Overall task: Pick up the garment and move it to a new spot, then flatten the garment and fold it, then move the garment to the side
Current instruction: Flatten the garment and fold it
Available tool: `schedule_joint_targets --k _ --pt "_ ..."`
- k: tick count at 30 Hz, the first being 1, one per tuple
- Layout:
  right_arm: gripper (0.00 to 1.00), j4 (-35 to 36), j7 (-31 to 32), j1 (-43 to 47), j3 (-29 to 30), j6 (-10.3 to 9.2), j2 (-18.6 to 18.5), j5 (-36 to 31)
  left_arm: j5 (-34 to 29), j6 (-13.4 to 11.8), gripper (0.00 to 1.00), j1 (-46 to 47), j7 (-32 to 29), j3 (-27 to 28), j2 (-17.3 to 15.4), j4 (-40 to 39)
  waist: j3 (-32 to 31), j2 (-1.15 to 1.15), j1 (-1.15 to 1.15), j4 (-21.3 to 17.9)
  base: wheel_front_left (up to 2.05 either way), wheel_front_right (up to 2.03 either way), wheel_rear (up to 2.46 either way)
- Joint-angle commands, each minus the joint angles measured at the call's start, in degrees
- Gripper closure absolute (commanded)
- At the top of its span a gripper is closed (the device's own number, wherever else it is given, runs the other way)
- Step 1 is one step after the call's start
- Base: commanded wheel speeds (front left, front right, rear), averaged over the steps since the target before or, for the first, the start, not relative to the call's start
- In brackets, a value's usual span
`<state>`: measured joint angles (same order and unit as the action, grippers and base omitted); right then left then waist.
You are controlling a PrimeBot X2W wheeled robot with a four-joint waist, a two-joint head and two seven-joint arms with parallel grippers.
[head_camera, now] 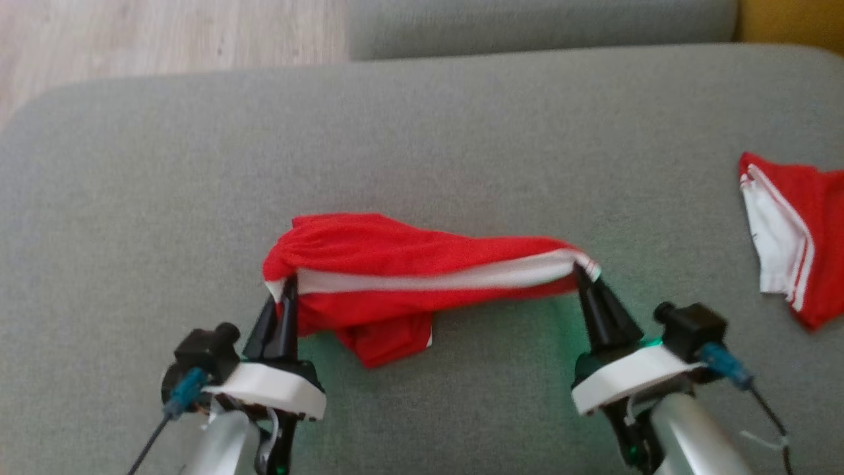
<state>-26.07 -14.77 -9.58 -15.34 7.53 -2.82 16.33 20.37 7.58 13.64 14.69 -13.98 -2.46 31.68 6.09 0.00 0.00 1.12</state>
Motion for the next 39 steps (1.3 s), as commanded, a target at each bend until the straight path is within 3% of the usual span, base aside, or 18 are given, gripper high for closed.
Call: schedule_joint_targets --k 1,6,11,17,24,29,32,35,39 --pt "1.0 4.0 -0.2 -0.4 -0.4 -0.04 -0.5 1.2 -0.9 -0.1 1.0 0.8 0.3 2.7 -0.6 -3.2 -2.6 0.0 0.0 -0.5 0.0 0.0 0.0" --pt "1.0 11.5 -0.2 -3.9 -0.2 -0.04 -2.7 3.5 -1.3 -0.1 1.0 5.0 0.3 0.1 -4.9 -8.6 -6.4 0.0 0.0 -1.1 0.0 0.0 0.0" --pt "1.0 16.8 -0.2 -12.2 -0.2 -0.04 -6.1 6.2 1.5 -0.1 1.0 15.2 -0.4 -4.7 -10.4 -13.0 -7.9 0.0 0.0 -1.2 0.0 0.0 0.0" --pt "1.0 15.4 1.0 -24.1 -2.1 -0.04 -10.8 8.6 8.2 -0.1 1.0 28.5 -5.5 -8.7 -13.7 -15.1 -5.9 0.0 0.0 -0.9 0.0 0.0 0.0" --pt "1.0 7.5 2.2 -39.4 -3.6 -0.04 -10.5 8.4 9.8 -0.1 1.0 40.2 -6.1 -9.9 -14.2 -8.9 2.7 0.0 0.0 -1.8 0.0 0.0 0.0" --pt "1.0 -1.5 0.1 -52.6 -1.2 -0.04 -9.3 2.2 6.7 -0.4 1.0 50.3 -0.7 -8.9 -13.0 -1.9 7.8 0.0 0.0 -2.5 0.0 0.0 0.0" --pt "1.0 -3.1 -0.2 -58.5 0.9 -0.04 -8.8 -1.5 5.5 -0.4 1.0 55.0 0.2 -7.3 -11.3 -1.3 10.0 0.0 0.0 -2.5 0.0 0.0 0.0" --pt "1.0 -3.3 -0.2 -58.9 2.9 -0.04 -7.6 -2.9 6.8 -0.2 1.0 54.9 0.3 -4.9 -9.1 -2.2 11.3 0.0 0.0 -2.7 0.0 0.0 0.0" --pt "1.0 -4.7 -0.2 -51.7 1.4 -0.04 -7.0 -1.5 10.7 -0.1 1.0 47.5 0.3 -8.2 -8.1 -0.5 11.3 0.0 0.0 -2.9 0.0 0.0 0.0"
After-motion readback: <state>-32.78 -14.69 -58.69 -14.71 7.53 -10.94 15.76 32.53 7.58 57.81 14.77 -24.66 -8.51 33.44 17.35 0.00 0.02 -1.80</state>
